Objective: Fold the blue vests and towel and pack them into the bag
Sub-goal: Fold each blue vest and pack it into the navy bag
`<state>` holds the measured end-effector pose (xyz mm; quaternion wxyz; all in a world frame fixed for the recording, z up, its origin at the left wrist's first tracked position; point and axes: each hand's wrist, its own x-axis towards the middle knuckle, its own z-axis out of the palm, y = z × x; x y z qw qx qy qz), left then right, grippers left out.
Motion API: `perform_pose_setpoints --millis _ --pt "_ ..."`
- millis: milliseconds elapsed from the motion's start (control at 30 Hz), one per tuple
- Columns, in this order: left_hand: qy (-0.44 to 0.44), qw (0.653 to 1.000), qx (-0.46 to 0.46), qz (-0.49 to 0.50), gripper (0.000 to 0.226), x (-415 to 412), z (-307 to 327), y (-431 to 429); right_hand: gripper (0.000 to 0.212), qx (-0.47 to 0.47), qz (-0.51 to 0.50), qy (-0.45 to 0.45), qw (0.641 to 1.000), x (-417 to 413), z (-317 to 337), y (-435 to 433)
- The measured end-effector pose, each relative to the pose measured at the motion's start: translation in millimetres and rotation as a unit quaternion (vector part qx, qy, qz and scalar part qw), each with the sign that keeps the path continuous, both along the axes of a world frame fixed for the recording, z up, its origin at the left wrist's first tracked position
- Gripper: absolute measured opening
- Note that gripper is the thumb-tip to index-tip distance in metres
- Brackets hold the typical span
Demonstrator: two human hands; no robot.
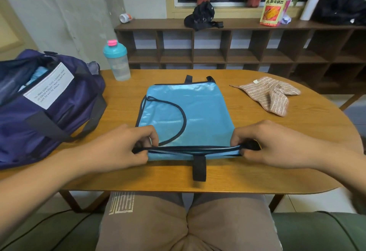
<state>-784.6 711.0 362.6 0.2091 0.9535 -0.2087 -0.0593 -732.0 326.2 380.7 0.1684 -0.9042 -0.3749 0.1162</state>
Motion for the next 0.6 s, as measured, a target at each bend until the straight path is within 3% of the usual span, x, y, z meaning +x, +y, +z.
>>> perform_pose_setpoints --millis 300,600 --pt "-0.01 0.985 -0.163 0.061 0.022 34.9 16.4 14.0 0.016 0.166 -0.071 0.1 0.978 34.6 20.5 0.5" --pt "-0.123 0.962 -0.191 0.148 0.008 138.0 15.2 23.7 0.009 0.251 -0.204 0.075 0.943 124.4 24.3 28.4"
